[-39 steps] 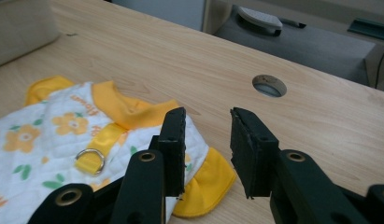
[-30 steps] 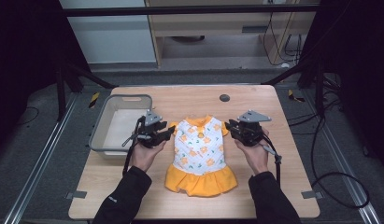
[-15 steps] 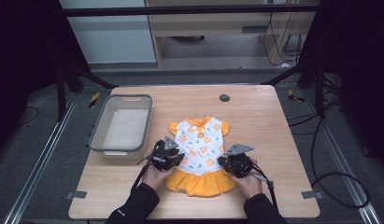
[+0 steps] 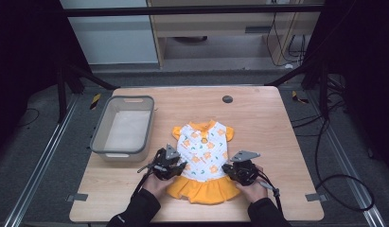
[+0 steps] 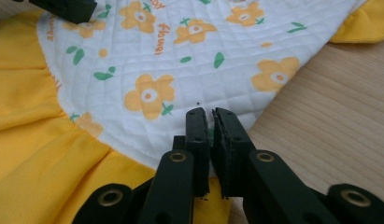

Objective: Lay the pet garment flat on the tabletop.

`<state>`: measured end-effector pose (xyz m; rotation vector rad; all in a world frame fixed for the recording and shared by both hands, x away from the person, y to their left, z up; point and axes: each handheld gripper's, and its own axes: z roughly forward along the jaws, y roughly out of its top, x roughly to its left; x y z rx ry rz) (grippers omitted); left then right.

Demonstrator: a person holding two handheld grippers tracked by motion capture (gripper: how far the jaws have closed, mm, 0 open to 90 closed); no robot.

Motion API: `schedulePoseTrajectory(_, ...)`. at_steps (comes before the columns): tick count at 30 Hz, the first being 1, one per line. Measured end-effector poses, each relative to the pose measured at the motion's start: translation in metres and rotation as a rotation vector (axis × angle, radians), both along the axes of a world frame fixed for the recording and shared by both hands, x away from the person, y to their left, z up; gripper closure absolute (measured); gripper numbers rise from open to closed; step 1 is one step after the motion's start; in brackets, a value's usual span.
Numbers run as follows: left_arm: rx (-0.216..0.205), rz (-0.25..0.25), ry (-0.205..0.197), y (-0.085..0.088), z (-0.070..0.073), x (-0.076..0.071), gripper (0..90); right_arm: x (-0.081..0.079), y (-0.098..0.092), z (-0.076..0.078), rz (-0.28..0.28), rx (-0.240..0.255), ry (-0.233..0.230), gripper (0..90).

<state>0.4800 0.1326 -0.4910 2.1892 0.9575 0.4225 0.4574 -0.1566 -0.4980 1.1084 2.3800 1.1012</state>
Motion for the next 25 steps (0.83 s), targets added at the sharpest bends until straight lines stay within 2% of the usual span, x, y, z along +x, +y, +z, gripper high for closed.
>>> schedulePoseTrajectory(2, -0.019, 0.0, -0.004, 0.004, 0.005, -0.003, 53.1, -0.002, -0.003, 0.005, -0.002, 0.005, -0.029, 80.0)
schedulePoseTrajectory(3, -0.036, 0.003, -0.015, 0.007, 0.009, -0.005, 53.1, -0.002, -0.003, 0.005, -0.002, 0.005, -0.029, 80.0)
schedulePoseTrajectory(7, -0.078, 0.007, -0.05, 0.018, 0.02, -0.014, 47.9, -0.006, -0.013, 0.016, -0.024, 0.052, -0.07, 75.8)
schedulePoseTrajectory(12, -0.105, 0.016, -0.091, 0.04, 0.03, -0.031, 42.8, -0.013, -0.032, 0.025, -0.056, 0.082, -0.128, 66.7)
schedulePoseTrajectory(16, -0.12, 0.033, -0.107, 0.06, 0.028, -0.047, 37.8, -0.017, -0.047, 0.028, -0.091, 0.078, -0.142, 59.1)
schedulePoseTrajectory(20, -0.11, 0.041, -0.111, 0.077, 0.025, -0.061, 33.9, -0.02, -0.063, 0.027, -0.143, 0.072, -0.148, 51.3)
schedulePoseTrajectory(25, -0.125, 0.073, -0.119, 0.102, 0.024, -0.072, 31.6, -0.026, -0.084, 0.024, -0.203, 0.081, -0.147, 44.4)
